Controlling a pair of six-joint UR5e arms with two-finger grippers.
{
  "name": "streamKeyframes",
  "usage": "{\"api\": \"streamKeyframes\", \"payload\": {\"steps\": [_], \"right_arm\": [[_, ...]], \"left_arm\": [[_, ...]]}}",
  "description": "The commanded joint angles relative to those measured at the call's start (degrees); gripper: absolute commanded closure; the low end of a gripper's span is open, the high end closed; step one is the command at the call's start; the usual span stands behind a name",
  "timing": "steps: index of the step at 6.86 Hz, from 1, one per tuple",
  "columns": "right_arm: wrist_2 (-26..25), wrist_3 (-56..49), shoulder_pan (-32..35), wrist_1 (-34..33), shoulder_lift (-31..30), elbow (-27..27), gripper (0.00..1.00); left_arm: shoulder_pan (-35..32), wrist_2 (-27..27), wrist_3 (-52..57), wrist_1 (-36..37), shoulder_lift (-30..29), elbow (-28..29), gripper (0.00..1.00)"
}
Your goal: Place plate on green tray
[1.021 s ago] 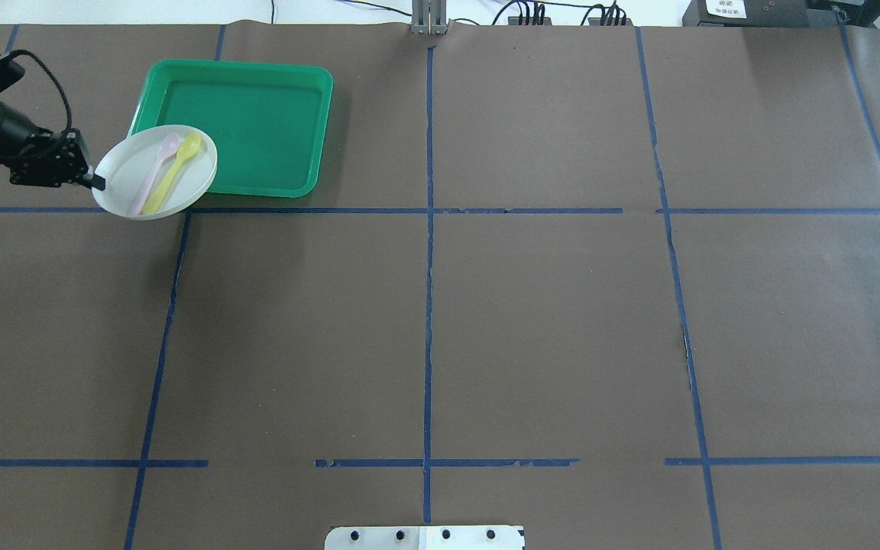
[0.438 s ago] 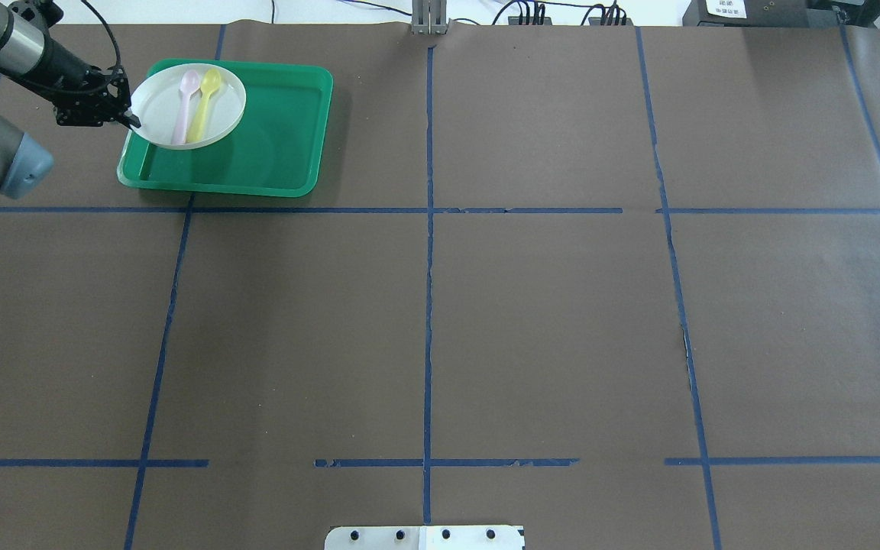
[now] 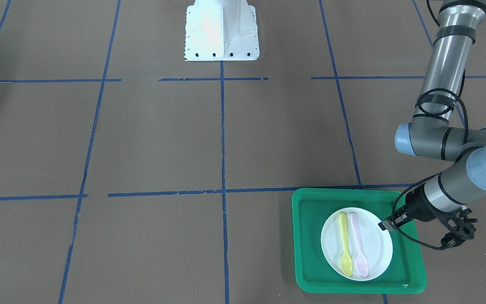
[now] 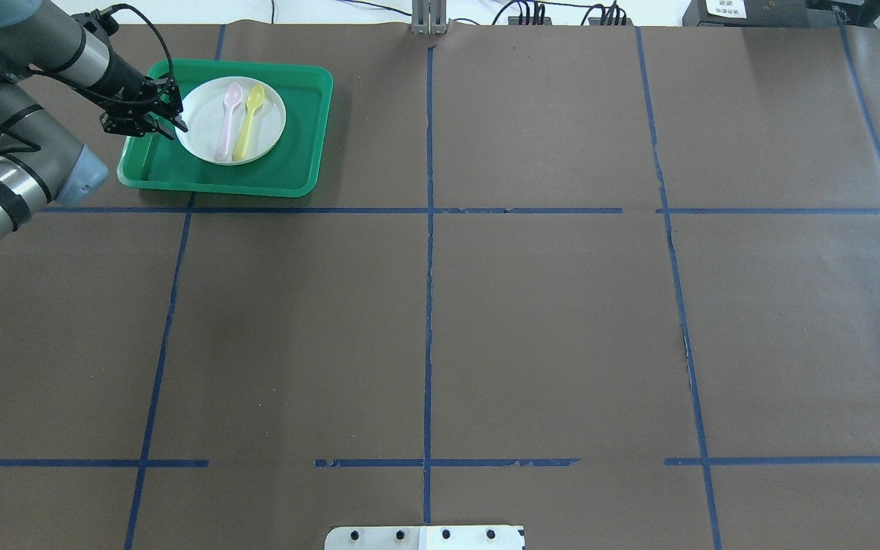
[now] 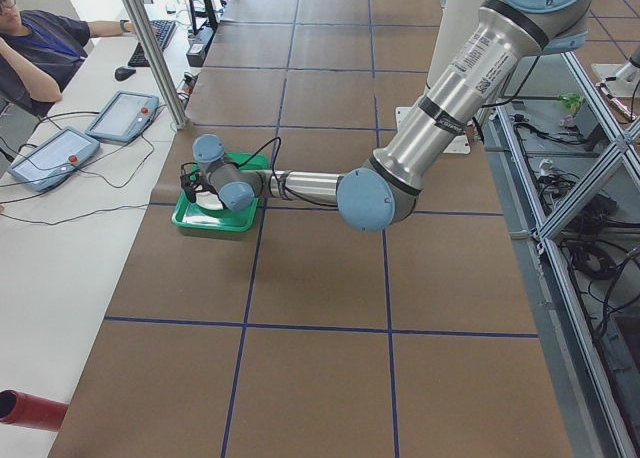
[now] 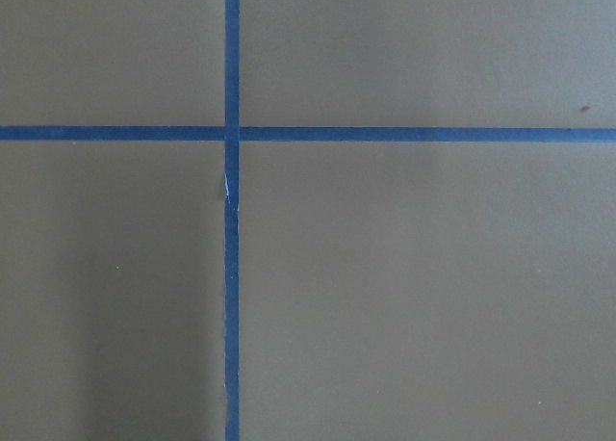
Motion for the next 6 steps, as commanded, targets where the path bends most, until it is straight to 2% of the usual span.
{"api": "streamKeyframes", "payload": {"steps": [1,2,3,5,6], "right_arm": [[0.0,0.0,0.0,0.0,0.0,0.0,0.00],[0.0,0.0,0.0,0.0,0.0,0.0,0.00],[-0.1,0.0,0.0,-0.1,0.0,0.0,0.00],[0.0,0.0,0.0,-0.1,0.1,0.0,0.00],[0.0,0.0,0.0,0.0,0.0,0.0,0.00]], "left_arm": [[-1.0,-0.3,0.9,0.3,4.5,-8.5,0.00],[-3.3,-3.0,7.2,4.5,9.0,-13.8,0.00],[-7.6,-3.7,19.9,14.4,12.1,-20.4,0.00],[-17.8,-2.9,51.6,36.3,21.1,-34.8,0.00],[-21.8,-0.9,63.6,41.3,26.1,-38.5,0.00]]}}
